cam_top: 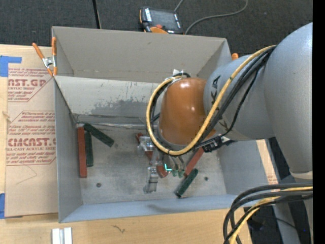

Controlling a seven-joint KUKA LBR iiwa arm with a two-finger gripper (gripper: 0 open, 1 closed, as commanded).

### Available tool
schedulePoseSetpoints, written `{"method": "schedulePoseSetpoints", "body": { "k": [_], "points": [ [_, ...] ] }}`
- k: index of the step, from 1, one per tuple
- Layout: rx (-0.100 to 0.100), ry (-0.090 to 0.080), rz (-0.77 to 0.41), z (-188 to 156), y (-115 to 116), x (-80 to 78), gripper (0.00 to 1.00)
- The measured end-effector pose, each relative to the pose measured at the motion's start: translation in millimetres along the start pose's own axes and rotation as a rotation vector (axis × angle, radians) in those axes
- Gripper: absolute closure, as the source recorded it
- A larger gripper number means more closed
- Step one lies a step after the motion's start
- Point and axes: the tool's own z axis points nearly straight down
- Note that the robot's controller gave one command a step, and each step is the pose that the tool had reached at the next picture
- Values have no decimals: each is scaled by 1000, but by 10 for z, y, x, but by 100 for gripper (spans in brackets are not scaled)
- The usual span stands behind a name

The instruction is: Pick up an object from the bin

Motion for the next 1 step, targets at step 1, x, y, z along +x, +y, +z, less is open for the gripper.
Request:
{"method": "schedulePoseSetpoints", "body": {
  "k": [1],
  "points": [
    [-1, -7, 2, -35, -7, -21, 100]
  ]
}}
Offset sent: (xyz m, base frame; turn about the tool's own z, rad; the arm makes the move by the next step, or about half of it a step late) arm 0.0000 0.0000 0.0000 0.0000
